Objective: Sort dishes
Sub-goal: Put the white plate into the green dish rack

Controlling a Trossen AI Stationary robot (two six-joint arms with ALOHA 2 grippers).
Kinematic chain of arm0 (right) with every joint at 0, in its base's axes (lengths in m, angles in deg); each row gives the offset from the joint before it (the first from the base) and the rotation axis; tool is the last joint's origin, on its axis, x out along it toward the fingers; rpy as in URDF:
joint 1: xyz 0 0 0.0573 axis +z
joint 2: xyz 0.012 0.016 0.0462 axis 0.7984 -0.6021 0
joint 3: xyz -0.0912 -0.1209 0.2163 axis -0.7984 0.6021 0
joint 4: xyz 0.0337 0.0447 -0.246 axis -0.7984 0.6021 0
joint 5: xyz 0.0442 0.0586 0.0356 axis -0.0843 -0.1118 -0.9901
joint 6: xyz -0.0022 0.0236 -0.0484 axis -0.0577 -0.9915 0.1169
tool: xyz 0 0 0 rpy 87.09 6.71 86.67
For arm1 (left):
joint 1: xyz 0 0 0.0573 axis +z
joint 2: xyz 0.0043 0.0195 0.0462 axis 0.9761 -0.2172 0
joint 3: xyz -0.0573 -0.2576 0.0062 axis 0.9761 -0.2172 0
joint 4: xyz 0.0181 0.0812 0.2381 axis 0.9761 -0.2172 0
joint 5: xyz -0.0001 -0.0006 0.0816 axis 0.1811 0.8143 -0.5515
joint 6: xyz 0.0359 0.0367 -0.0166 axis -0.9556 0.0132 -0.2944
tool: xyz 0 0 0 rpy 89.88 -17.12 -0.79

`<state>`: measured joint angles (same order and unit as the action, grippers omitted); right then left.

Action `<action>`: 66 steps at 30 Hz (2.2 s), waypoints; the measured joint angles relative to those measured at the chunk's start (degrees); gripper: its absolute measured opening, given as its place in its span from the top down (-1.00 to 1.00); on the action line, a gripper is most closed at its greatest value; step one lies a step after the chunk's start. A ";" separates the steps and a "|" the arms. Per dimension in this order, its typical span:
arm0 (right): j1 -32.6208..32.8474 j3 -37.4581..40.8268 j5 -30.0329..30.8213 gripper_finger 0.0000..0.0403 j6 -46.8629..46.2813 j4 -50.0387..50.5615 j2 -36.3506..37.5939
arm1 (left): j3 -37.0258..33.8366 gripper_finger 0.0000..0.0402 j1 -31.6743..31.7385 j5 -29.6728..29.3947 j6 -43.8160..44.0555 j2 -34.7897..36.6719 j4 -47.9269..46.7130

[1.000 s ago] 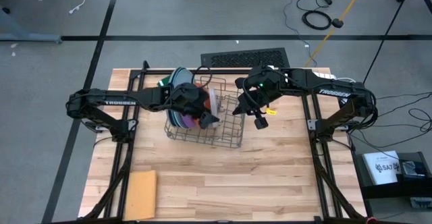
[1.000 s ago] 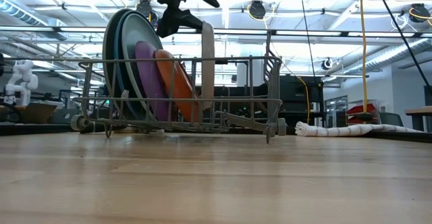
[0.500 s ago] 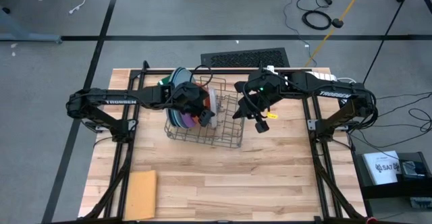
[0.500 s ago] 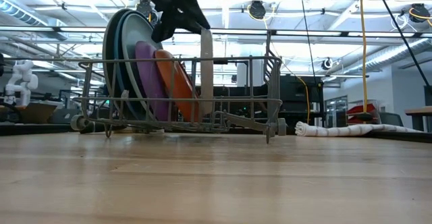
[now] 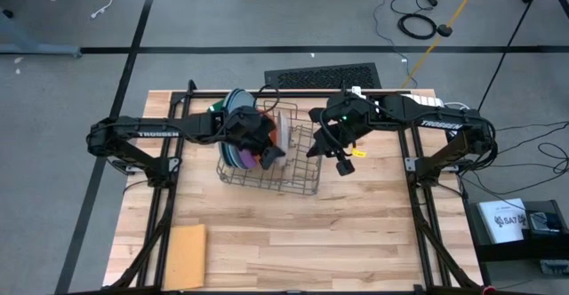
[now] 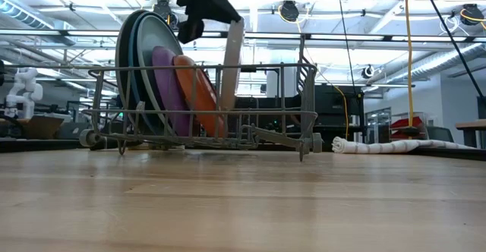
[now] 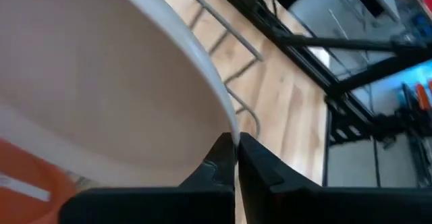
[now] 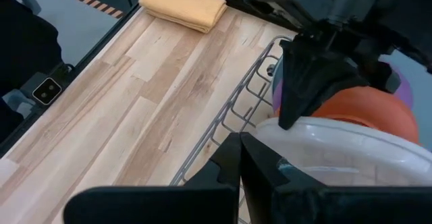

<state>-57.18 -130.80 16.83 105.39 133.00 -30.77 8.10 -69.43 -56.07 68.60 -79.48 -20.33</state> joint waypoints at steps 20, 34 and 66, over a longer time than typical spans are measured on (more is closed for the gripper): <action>0.20 0.00 0.01 1.00 -0.02 0.88 0.00 | 0.00 1.00 4.58 13.17 -10.49 -0.03 1.30; 0.20 0.00 0.00 1.00 -0.02 0.81 0.00 | -6.67 1.00 8.29 16.05 -11.72 0.00 7.75; 0.20 0.00 0.02 1.00 -0.81 0.05 0.00 | -8.68 1.00 9.51 13.40 -7.03 -0.36 7.95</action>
<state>-56.99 -130.80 16.85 104.59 133.05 -30.77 -0.58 -59.91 -42.67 61.57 -79.84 -12.38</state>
